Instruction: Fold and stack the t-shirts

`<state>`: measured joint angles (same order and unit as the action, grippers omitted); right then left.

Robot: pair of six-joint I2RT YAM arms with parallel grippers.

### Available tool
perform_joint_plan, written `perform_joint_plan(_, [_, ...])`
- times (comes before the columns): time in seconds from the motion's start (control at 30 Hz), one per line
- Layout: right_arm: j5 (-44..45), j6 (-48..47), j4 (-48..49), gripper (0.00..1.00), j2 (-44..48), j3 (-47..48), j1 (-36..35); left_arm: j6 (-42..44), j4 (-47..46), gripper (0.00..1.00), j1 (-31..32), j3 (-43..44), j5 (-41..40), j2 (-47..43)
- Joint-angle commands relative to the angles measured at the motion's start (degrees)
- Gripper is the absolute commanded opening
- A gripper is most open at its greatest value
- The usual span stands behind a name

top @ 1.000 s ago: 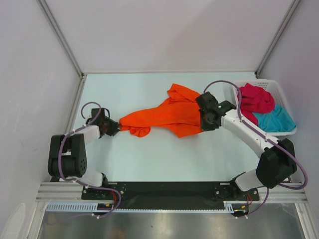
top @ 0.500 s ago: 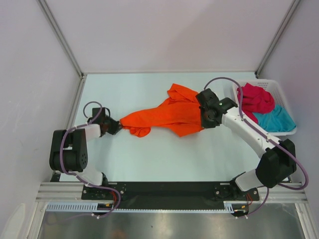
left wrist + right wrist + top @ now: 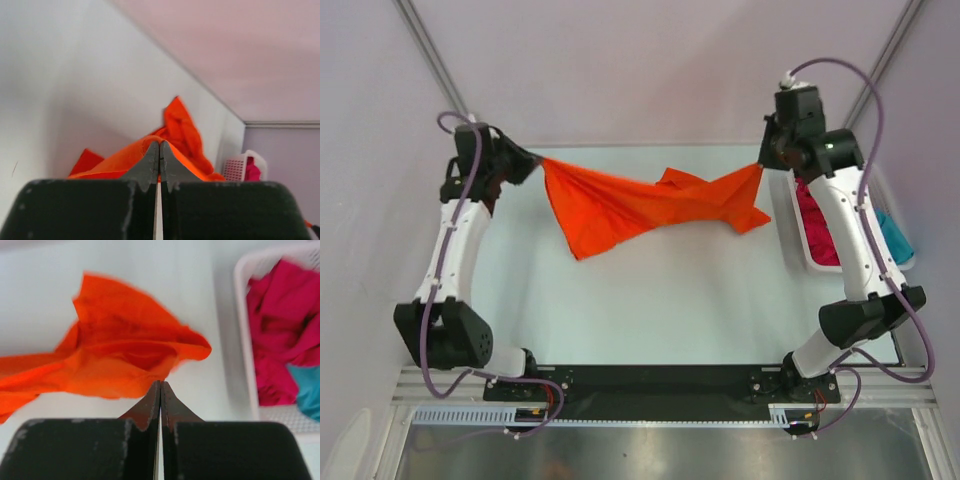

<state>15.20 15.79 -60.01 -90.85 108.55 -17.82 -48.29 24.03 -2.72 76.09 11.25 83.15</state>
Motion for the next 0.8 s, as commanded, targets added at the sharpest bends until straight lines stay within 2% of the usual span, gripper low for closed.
perform_joint_plan(0.0, [1.9, -4.8, -6.6, 0.0, -1.5, 19.6, 4.9, 8.5, 13.8, 0.0, -0.8, 16.9, 1.1, -5.1])
perform_joint_plan(0.1, [2.2, -5.2, -10.0, 0.0, -2.7, 28.3, 6.9, 9.8, 18.7, 0.0, -1.3, 24.1, 2.6, -6.9])
perform_joint_plan(0.27, [2.4, -2.3, -8.9, 0.0, 3.9, 26.5, 7.6, 10.4, 24.0, 0.0, -2.0, 31.0, 4.3, -11.4])
perform_joint_plan(0.47, [2.6, -1.8, -8.4, 0.0, 5.9, 26.7, 7.5, 10.7, 26.2, 0.0, -2.1, 35.3, 4.9, -12.8])
perform_joint_plan(0.57, [2.1, -1.7, -7.8, 0.0, 3.4, 29.6, 7.6, 11.2, 25.9, 0.0, -2.3, 35.4, 5.0, -10.8])
perform_joint_plan(0.7, [0.5, -1.4, -6.0, 0.0, -6.2, 35.0, 8.2, 12.2, 23.5, 0.0, -2.8, 36.3, 5.8, -4.6])
perform_joint_plan(0.77, [-1.1, -0.7, -5.1, 0.0, -11.2, 38.2, 8.8, 12.6, 22.8, 0.0, -3.3, 38.8, 6.9, 2.3])
